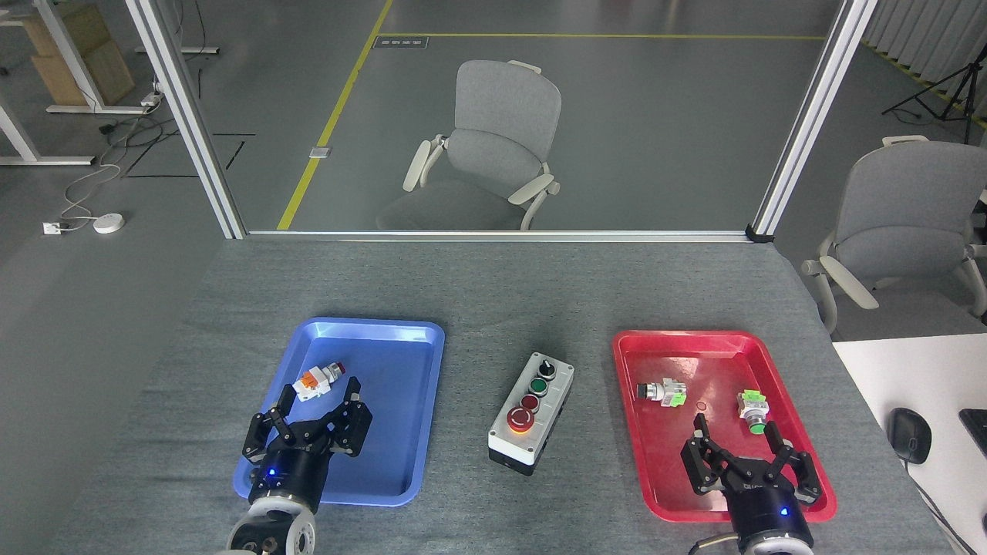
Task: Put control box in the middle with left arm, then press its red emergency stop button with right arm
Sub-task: 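Retract the right gripper back over the red tray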
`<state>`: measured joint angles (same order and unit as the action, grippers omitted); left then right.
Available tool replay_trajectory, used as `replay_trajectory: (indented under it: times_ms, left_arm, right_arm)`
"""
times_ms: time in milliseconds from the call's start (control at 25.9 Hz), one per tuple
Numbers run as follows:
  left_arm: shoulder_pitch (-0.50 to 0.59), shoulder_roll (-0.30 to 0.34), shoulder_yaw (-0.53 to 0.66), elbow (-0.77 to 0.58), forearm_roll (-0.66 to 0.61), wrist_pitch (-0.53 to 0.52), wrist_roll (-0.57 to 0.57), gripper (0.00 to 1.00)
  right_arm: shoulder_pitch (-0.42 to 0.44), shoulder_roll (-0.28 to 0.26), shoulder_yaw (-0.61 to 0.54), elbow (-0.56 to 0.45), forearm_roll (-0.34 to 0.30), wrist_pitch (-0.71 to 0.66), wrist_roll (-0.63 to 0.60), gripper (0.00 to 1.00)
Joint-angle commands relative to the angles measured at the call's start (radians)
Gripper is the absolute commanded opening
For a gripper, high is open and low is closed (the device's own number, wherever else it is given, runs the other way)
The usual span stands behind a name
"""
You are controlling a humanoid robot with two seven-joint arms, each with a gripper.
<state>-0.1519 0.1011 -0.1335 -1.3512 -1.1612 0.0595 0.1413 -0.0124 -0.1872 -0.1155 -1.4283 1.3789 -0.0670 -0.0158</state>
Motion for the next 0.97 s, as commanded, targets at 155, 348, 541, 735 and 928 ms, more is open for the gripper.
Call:
replay_trajectory:
  times_ms: [155, 348, 541, 735, 928]
  left_arm:
    - [0.0, 0.0, 0.0, 0.001, 0.0, 0.0, 0.0, 0.99]
    - [0.0, 0.0, 0.0, 0.001, 0.0, 0.0, 0.0, 0.99]
    - [0.0, 0.0, 0.0, 0.001, 0.0, 0.0, 0.0, 0.99]
    - [0.0, 0.0, 0.0, 0.001, 0.0, 0.0, 0.0, 0.99]
    - [0.0, 0.0, 0.0, 0.001, 0.0, 0.0, 0.0, 0.99]
  right_arm:
    - [-0.006, -0.04, -0.003, -0.027, 0.0, 0.0, -0.001, 0.98]
    - [-0.008, -0.043, -0.001, -0.029, 0.003, 0.001, -0.015, 0.98]
    - [-0.023, -0.051, 0.004, -0.026, 0.006, 0.013, -0.038, 0.99]
    - [-0.031, -0.052, 0.011, -0.026, 0.008, 0.016, -0.03, 0.99]
    - [-0.058, -0.055, 0.011, -0.004, 0.008, 0.018, -0.03, 0.99]
